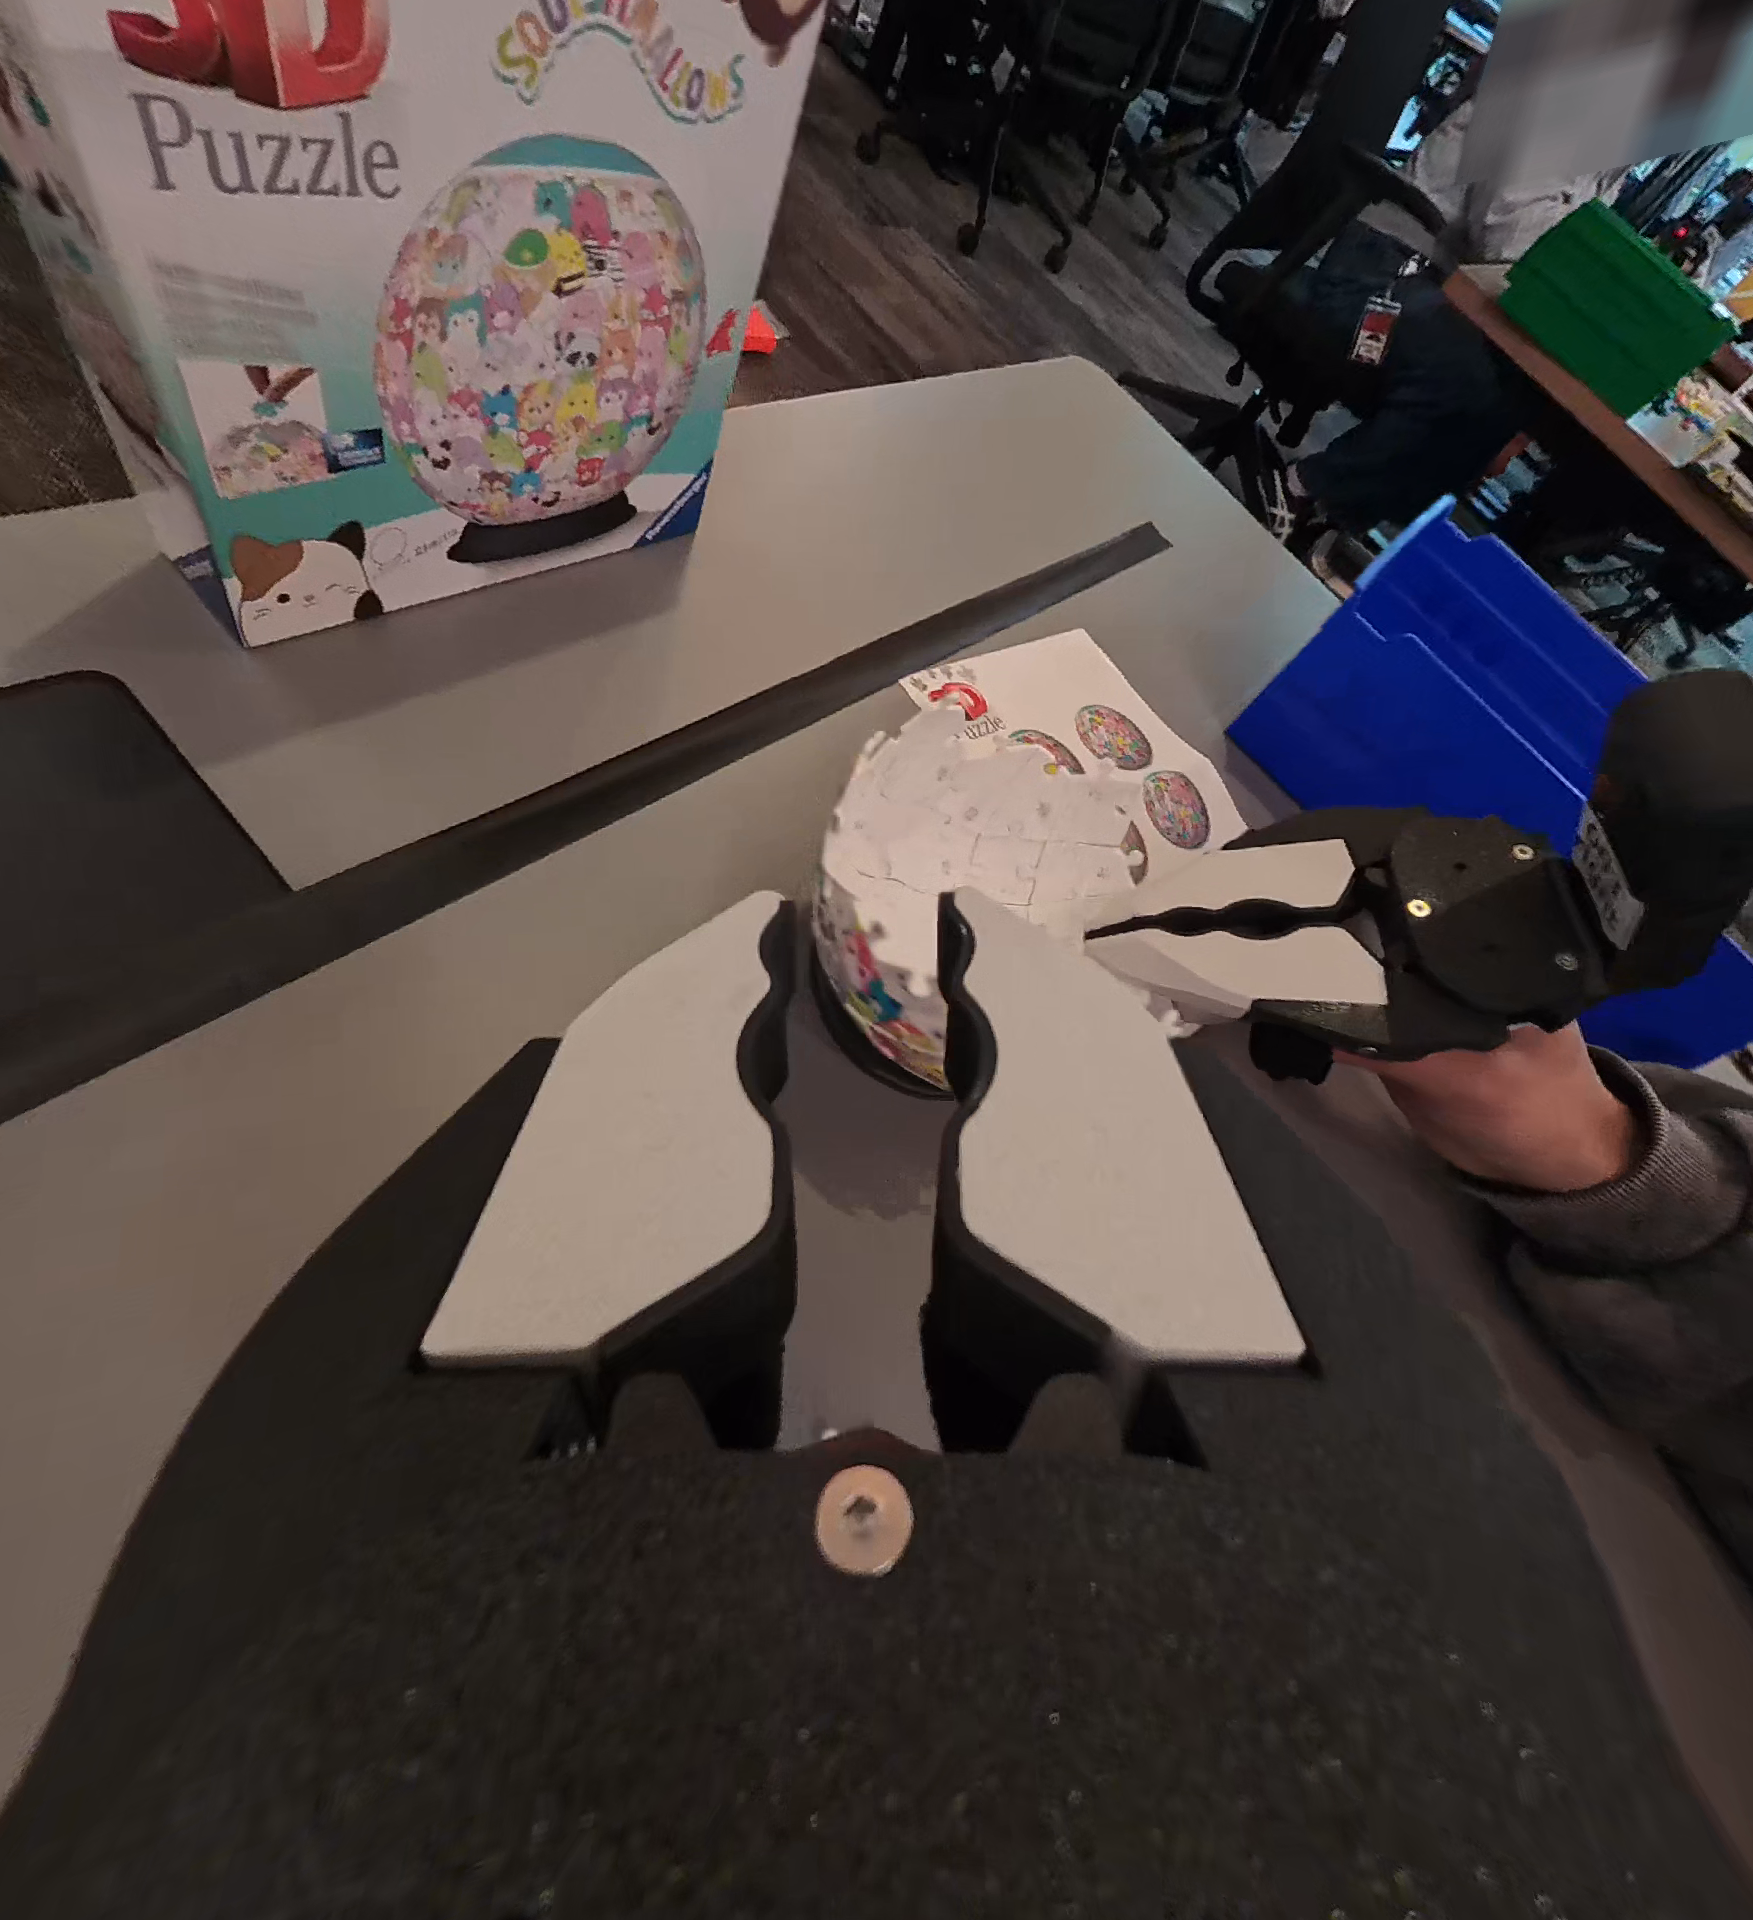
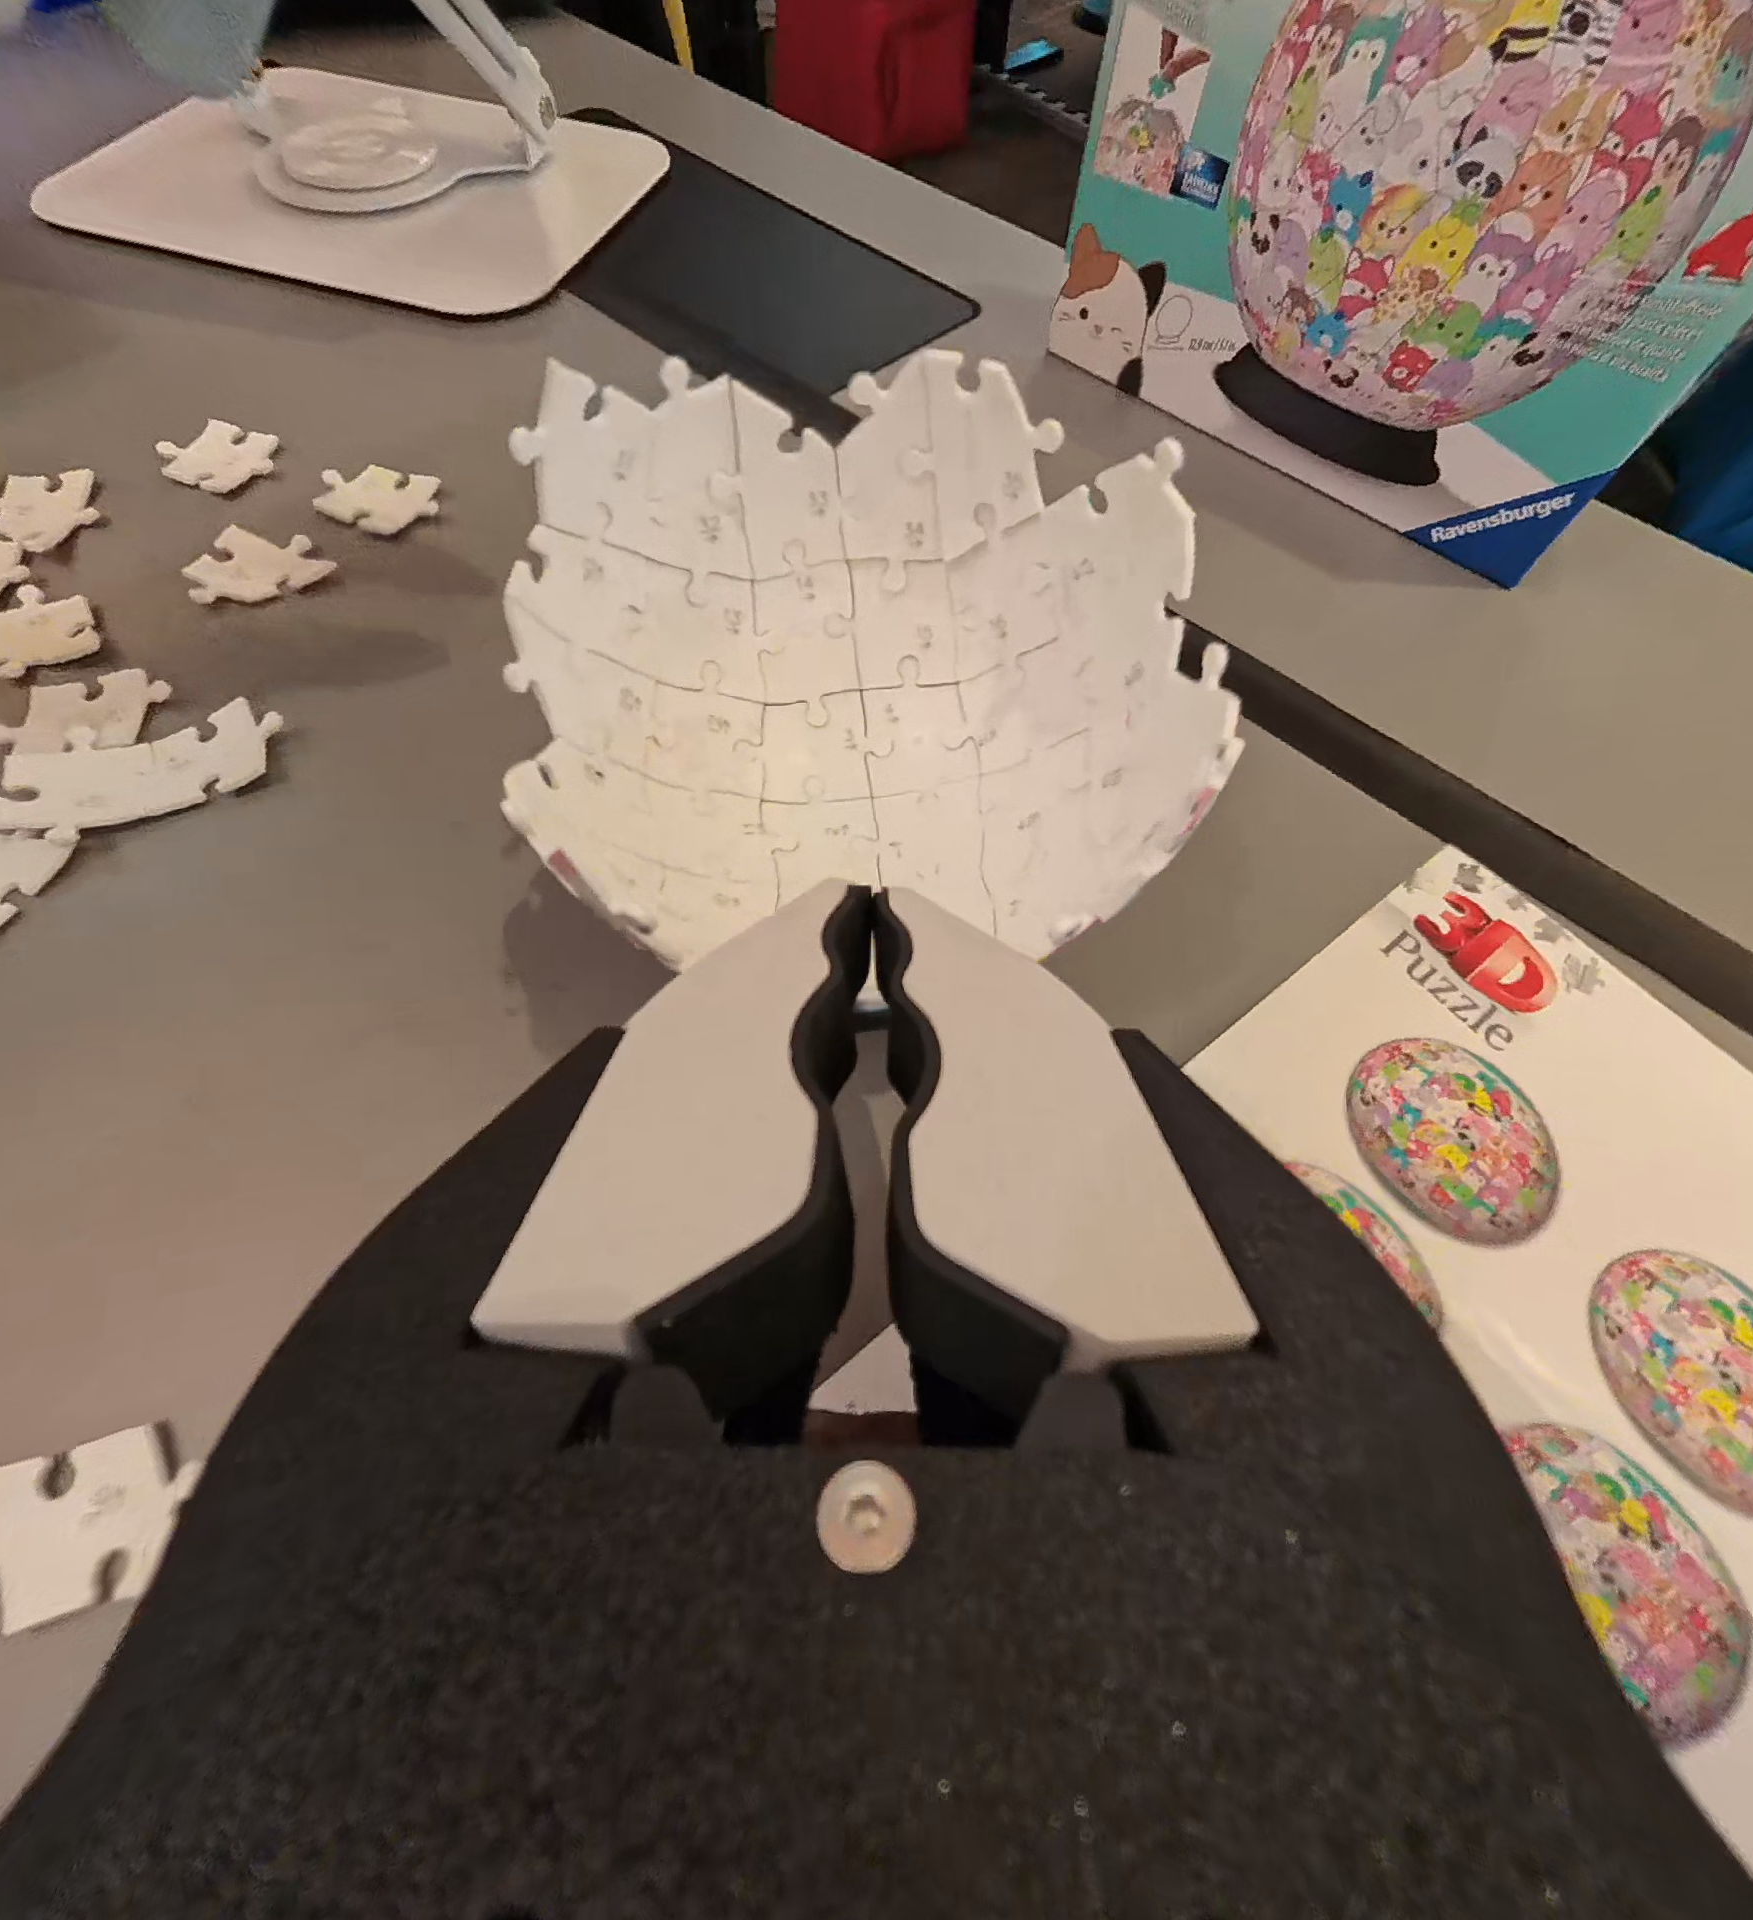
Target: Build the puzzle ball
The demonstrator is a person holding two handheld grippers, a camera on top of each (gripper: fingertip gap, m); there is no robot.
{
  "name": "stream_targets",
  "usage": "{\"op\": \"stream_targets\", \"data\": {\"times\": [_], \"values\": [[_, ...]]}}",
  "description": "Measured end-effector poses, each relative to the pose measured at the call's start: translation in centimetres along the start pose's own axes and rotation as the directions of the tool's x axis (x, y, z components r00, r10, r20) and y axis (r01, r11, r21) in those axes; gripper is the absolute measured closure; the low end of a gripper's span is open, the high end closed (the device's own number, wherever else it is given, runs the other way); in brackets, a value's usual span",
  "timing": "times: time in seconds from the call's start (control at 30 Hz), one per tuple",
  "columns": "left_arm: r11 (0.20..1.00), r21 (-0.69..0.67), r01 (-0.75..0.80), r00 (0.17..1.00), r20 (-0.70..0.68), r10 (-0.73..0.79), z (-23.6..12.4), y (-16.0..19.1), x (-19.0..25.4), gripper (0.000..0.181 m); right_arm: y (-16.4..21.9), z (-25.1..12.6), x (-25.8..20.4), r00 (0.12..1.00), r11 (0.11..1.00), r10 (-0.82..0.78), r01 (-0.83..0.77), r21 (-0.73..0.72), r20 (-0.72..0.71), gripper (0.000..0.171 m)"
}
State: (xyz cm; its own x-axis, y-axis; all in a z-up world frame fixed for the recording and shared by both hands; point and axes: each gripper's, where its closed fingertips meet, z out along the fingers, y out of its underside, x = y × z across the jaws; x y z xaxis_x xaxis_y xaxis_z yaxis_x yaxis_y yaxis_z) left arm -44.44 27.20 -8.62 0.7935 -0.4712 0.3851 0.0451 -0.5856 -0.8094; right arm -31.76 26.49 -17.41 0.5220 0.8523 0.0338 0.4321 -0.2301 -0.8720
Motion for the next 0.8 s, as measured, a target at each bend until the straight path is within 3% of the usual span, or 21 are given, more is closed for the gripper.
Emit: {"op": "stream_targets", "data": {"times": [0.27, 0.43, 0.5, 0.6, 0.67, 0.8], "values": [[0.996, -0.068, 0.064, 0.998, 0.017, -0.063, 3.6, 2.0, -4.1, 0.160, -0.7, 0.2, -0.1, 0.994, 0.996, -0.094, 0.094, 0.001, 0.055, 0.171], [0.993, -0.109, 0.047, 0.998, -0.027, -0.051, 6.0, 2.4, -5.9, 0.163, -5.0, -2.2, -1.0, 0.969, 0.964, -0.241, 0.233, 0.130, 0.051, 0.171], [0.990, -0.141, 0.027, 0.996, -0.080, -0.038, 6.9, 2.4, -6.1, 0.169, -7.8, -2.9, -0.8, 0.880, 0.856, -0.474, 0.470, 0.214, -0.035, 0.171], [0.975, -0.221, 0.013, 0.981, -0.186, -0.055, 8.4, 2.5, -5.8, 0.181, -8.2, -1.5, 0.2, 0.631, 0.629, -0.773, 0.776, 0.053, -0.069, 0.171], [0.967, -0.256, 0.009, 0.969, -0.236, -0.071, 9.3, 2.4, -5.7, 0.181, -7.9, 0.0, 1.1, 0.482, 0.484, -0.875, 0.874, -0.045, -0.051, 0.171], [0.942, -0.337, -0.003, 0.947, -0.303, -0.105, 10.7, 2.7, -5.4, 0.181, -6.5, 3.0, 1.3, 0.340, 0.332, -0.938, 0.937, -0.108, 0.064, 0.171]]}}
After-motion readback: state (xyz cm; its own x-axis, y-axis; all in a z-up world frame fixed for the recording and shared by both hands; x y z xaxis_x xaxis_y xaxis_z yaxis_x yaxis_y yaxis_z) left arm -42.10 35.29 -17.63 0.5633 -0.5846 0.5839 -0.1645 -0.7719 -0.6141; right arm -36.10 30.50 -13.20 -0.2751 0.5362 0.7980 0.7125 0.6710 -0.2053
